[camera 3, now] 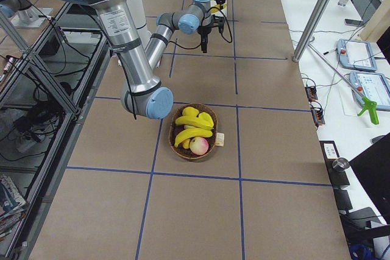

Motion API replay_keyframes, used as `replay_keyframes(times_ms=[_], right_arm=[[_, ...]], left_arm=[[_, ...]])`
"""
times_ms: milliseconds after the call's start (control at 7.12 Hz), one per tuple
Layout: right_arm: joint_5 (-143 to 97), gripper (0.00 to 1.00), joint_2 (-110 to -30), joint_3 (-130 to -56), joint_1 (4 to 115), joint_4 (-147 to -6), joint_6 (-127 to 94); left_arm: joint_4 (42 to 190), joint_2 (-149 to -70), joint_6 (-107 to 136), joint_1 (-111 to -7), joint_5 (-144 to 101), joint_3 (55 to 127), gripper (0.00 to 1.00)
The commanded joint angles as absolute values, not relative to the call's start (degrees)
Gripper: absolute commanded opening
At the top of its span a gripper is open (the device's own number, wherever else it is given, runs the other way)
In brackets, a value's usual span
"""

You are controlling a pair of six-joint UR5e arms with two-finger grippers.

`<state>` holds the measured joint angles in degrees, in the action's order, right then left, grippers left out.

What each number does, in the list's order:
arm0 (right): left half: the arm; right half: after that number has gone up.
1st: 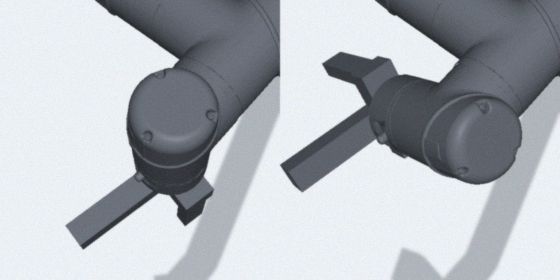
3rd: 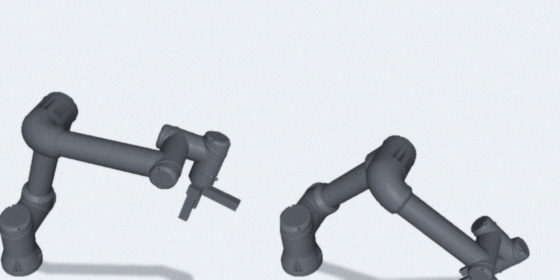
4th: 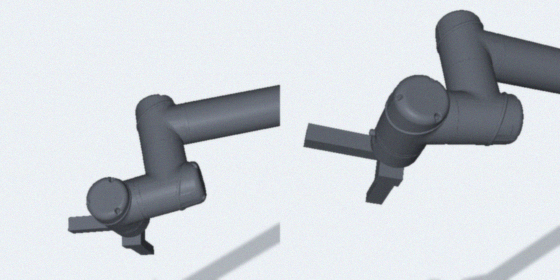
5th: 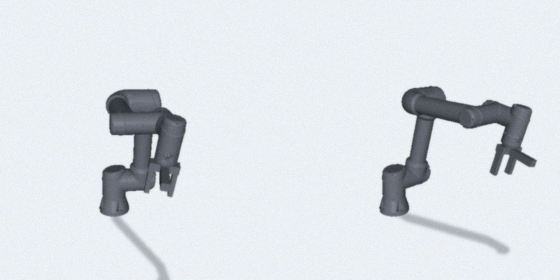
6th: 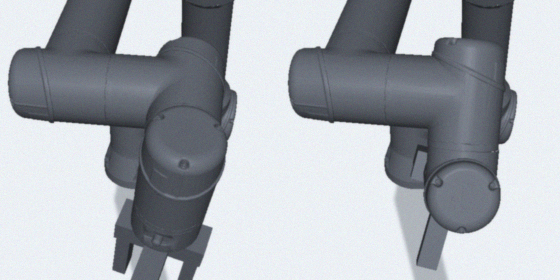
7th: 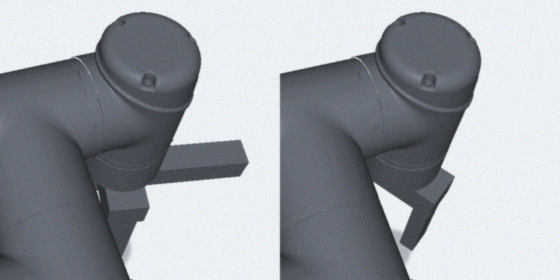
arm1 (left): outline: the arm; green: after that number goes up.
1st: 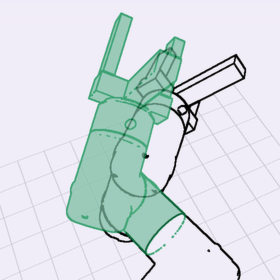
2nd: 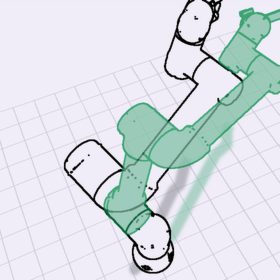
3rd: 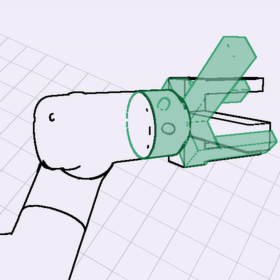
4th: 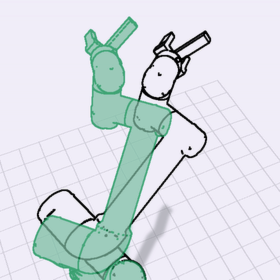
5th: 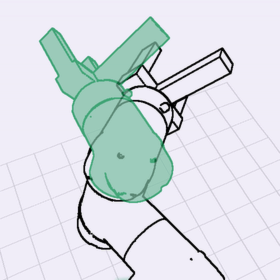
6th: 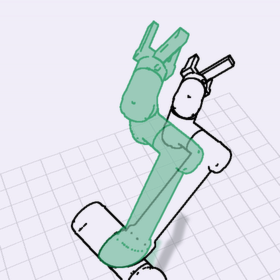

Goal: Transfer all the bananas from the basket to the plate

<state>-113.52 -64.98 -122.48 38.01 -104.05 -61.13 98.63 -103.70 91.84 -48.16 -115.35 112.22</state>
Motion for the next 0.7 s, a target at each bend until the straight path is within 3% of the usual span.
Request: replay_keyframes(times_ms=[0,140,562], right_arm=[[-113.6,0.99,-70.9,-127.6,39.8,-107.8,-53.5],[-113.6,0.99,-71.1,-127.7,39.9,-107.8,-53.1],[-113.6,0.99,-71.0,-127.8,39.9,-107.8,-53.1]], left_arm=[[98.3,-95.9,80.2,-52.7,-115.6,111.6,0.0],[99.0,-92.1,76.3,-55.2,-115.7,109.7,0.0],[103.0,-90.6,76.2,-58.1,-115.7,101.4,0.0]])
